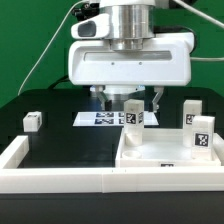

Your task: Assemble square table

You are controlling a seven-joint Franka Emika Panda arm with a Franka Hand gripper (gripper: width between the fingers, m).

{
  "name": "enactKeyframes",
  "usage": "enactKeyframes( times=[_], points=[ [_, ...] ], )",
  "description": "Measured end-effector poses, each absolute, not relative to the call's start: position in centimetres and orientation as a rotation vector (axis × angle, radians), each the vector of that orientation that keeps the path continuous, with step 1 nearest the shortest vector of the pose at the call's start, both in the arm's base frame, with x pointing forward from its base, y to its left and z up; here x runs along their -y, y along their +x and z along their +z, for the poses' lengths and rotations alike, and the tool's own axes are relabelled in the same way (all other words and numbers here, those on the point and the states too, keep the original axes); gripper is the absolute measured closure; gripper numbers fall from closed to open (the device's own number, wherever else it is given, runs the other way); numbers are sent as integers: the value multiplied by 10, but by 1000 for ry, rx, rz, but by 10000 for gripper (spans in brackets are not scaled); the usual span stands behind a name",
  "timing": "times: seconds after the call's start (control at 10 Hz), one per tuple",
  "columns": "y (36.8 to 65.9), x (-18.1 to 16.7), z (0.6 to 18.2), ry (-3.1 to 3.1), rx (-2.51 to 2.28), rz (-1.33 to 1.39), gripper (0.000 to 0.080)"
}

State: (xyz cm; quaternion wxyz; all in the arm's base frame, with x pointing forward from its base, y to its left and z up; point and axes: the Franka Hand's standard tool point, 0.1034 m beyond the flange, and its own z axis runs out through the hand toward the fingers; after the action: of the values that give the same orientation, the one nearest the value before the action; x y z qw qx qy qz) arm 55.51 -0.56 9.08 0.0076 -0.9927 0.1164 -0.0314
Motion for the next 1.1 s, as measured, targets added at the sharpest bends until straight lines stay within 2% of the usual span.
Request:
enactKeyframes(
  times=[0.3,0.4,0.7,1.1],
  points=[
    [555,9,91,-3105,-365,-98,150],
    [553,20,90,-3115,-323,-95,150],
    [527,64,83,-3148,-200,-71,150],
    [492,139,79,-3172,-99,-35,150]
  ],
)
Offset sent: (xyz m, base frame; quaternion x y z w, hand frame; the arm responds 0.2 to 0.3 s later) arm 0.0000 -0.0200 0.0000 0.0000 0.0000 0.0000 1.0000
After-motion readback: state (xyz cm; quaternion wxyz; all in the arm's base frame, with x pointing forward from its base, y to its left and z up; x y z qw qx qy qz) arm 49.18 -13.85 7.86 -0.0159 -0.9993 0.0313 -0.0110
